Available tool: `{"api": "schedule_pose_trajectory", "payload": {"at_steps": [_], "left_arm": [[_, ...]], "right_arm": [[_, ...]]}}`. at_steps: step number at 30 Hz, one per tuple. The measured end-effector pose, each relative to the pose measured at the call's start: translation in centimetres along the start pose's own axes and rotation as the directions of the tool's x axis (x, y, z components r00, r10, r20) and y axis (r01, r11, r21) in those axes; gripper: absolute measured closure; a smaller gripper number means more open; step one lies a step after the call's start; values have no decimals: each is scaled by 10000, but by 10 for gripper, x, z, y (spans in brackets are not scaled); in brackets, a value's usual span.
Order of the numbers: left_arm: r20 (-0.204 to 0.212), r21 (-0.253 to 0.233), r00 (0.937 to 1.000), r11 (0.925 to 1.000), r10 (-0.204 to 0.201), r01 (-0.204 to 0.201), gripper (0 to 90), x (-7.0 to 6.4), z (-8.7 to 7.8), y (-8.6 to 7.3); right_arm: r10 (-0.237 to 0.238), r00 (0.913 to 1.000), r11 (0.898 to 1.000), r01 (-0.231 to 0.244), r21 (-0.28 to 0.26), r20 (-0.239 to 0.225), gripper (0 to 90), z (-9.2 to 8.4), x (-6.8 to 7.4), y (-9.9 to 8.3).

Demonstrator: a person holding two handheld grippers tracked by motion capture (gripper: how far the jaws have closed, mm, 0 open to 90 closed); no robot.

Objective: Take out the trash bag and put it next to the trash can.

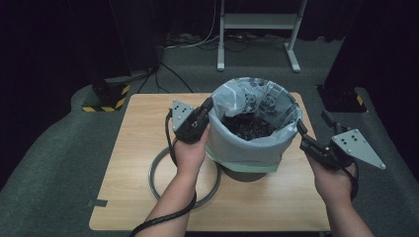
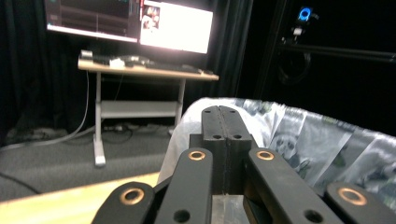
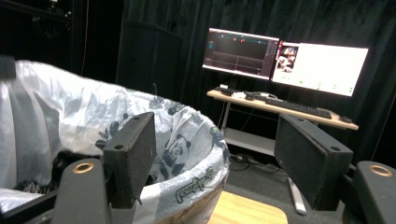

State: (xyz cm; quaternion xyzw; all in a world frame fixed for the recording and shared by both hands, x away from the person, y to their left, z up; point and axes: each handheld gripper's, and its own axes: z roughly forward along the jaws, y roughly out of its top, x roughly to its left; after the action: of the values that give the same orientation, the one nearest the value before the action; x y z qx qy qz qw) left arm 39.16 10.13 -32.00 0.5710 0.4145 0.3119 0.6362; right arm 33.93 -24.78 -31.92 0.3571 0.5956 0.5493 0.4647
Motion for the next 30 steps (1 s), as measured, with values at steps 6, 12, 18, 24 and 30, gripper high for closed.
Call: {"api": "schedule_pose_trajectory", "payload": {"at_steps": [6,12,18,24,30], "left_arm": [[18,-793,9984,9952,570,-567,898,-7,-9,8],[-12,-924,9984,9941,565,-564,897,-7,-13,0],[75,-1000,9979,9929,651,-640,897,-8,-15,-3],[77,-1013,9976,9925,694,-683,897,-8,-15,-6],[67,-939,9975,9932,698,-688,897,-9,-14,-8]], "right_arm": [[223,9997,9992,-225,318,76,385,11,0,2],[606,9981,9955,-615,721,145,498,21,-3,4],[963,9950,9767,-999,1900,283,594,42,-7,7],[882,9957,9618,-923,2576,275,613,52,-5,4],[762,9963,9530,-847,2909,405,689,57,0,5]]}}
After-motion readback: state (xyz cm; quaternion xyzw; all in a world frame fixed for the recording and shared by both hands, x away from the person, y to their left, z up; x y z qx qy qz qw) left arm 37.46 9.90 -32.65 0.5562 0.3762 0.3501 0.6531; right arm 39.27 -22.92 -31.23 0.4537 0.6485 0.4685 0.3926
